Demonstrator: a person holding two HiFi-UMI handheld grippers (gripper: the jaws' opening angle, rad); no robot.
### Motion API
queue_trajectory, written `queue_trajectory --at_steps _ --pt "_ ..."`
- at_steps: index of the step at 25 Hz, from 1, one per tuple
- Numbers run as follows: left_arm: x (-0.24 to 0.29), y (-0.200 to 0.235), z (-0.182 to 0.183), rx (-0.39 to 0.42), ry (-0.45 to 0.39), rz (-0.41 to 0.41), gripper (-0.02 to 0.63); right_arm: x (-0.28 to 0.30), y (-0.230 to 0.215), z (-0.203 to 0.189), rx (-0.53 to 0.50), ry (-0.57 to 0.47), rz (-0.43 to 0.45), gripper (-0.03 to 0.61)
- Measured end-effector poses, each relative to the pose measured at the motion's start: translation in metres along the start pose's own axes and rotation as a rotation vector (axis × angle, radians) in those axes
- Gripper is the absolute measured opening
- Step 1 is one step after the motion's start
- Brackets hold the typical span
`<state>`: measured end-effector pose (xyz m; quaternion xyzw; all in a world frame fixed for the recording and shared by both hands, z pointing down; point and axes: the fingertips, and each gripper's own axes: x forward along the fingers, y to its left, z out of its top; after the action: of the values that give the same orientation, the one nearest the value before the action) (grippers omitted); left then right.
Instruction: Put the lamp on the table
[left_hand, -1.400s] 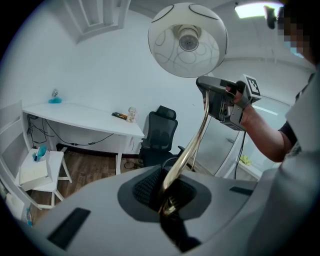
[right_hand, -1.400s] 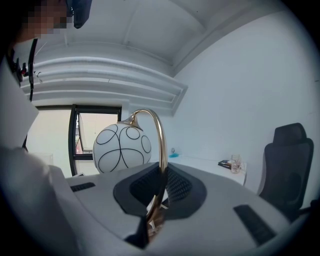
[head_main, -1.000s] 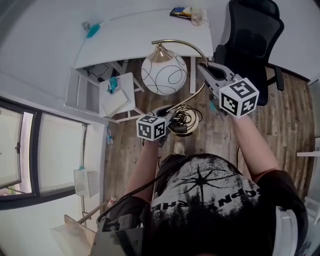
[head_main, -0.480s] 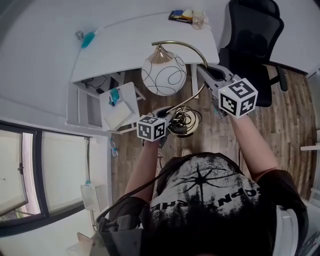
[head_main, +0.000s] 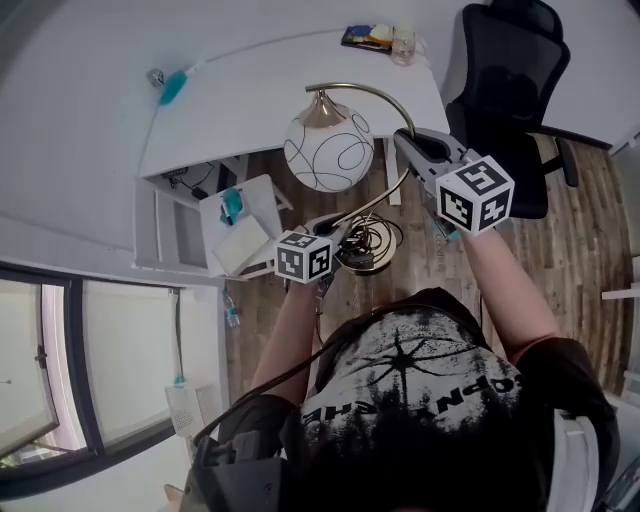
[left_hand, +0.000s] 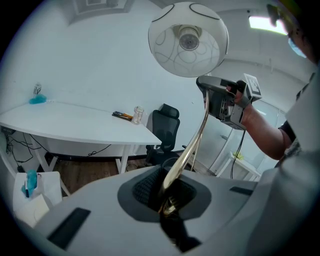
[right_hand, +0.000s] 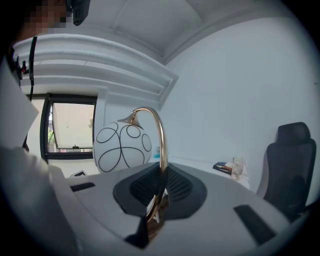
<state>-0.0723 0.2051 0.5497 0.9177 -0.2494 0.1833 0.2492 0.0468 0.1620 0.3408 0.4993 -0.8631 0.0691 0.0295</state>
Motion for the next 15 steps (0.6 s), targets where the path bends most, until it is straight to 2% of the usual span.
queue_trajectory --at_steps 8,15 --pt "0.015 0.020 0.006 -0.029 -0.010 0.010 0.028 0.025 -0.010 -0.003 -0.026 0.025 0.027 0.021" --pt "0.049 0.042 0.032 -0.055 -0.028 0.016 0.027 0.060 -0.048 0.005 -0.037 0.032 0.058 0.020"
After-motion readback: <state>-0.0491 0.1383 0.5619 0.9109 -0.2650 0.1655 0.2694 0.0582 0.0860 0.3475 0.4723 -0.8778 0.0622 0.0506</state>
